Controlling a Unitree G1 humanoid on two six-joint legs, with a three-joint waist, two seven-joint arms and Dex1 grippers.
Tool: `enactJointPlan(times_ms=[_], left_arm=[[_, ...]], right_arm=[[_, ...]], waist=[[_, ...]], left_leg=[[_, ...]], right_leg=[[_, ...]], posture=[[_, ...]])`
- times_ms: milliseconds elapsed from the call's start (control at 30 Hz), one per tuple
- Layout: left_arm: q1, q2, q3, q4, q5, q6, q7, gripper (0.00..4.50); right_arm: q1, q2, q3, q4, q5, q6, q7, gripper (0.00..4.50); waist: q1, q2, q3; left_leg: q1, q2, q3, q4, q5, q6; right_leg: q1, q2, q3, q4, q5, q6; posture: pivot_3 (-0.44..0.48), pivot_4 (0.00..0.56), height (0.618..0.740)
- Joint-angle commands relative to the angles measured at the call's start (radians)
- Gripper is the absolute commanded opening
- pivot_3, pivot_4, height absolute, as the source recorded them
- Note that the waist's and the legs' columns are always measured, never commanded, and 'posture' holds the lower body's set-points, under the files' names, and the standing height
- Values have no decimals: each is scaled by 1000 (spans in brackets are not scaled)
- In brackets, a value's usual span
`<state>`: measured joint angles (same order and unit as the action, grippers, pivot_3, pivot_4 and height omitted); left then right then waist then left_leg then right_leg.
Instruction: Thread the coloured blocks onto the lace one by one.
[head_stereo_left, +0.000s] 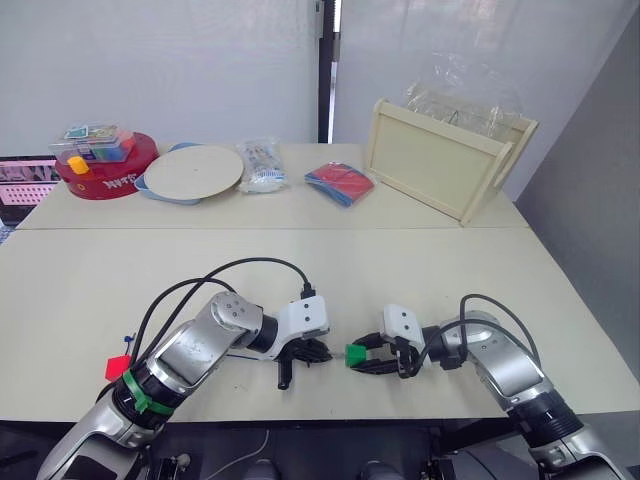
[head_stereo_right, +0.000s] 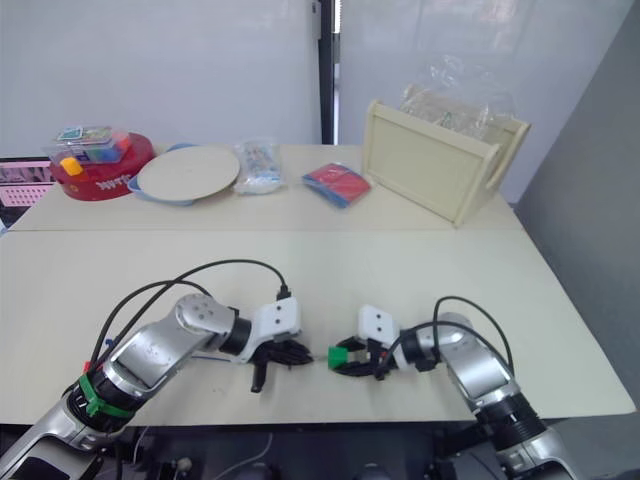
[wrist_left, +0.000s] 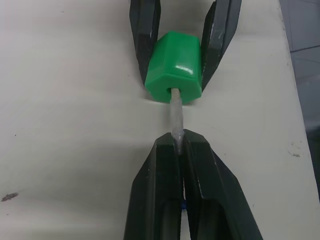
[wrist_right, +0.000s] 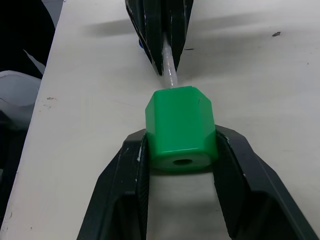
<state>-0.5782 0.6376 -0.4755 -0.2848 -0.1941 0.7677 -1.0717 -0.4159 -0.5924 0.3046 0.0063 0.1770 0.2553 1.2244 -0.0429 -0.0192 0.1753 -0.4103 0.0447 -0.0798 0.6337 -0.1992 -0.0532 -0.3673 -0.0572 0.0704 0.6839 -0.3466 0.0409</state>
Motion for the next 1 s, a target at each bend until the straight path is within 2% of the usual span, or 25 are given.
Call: enactJointPlan(times_ms=[33, 267, 367, 733, 967, 1000], left_arm=[[-29, -55, 6, -12, -23, -18, 6, 0], [-25, -162, 24, 6, -65, -10, 16, 0], [-15, -180, 40, 20, -87, 2, 1, 0], [32, -113, 21, 95, -21, -224, -114, 0], [35, -121, 18, 141, 5, -305, -136, 0], [38, -120, 23, 144, 8, -308, -132, 342]], right_arm=[[-11, 19, 27, -30, -25, 26, -30, 1257], [-30, 75, 50, -29, -59, 71, -82, 1257], [-22, 82, 57, -33, -74, 70, -84, 1257], [4, 61, 57, -106, -18, 111, 21, 1257], [-12, 82, 59, -58, -55, 106, -21, 1257], [-11, 81, 58, -55, -56, 104, -22, 1257]], waist=[[0, 0, 0], [0, 0, 0], [0, 0, 0], [1, 0, 0], [1, 0, 0], [1, 0, 0]], left_leg=[[0, 0, 0, 0, 0, 0], [0, 0, 0, 2, 0, 0], [1, 0, 0, 3, 0, 0], [3, 0, 0, 3, 0, 0], [3, 0, 0, 3, 0, 0], [3, 0, 0, 3, 0, 0]], right_leg=[[0, 0, 0, 0, 0, 0], [1, 0, 0, 1, 0, 0], [1, 0, 0, 2, 0, 0], [3, 0, 0, 1, 0, 0], [4, 0, 0, 1, 0, 0], [4, 0, 0, 1, 0, 0]], posture=[[0, 150, 740], [0, 150, 740], [0, 150, 740], [0, 150, 740], [0, 150, 740], [0, 150, 740]])
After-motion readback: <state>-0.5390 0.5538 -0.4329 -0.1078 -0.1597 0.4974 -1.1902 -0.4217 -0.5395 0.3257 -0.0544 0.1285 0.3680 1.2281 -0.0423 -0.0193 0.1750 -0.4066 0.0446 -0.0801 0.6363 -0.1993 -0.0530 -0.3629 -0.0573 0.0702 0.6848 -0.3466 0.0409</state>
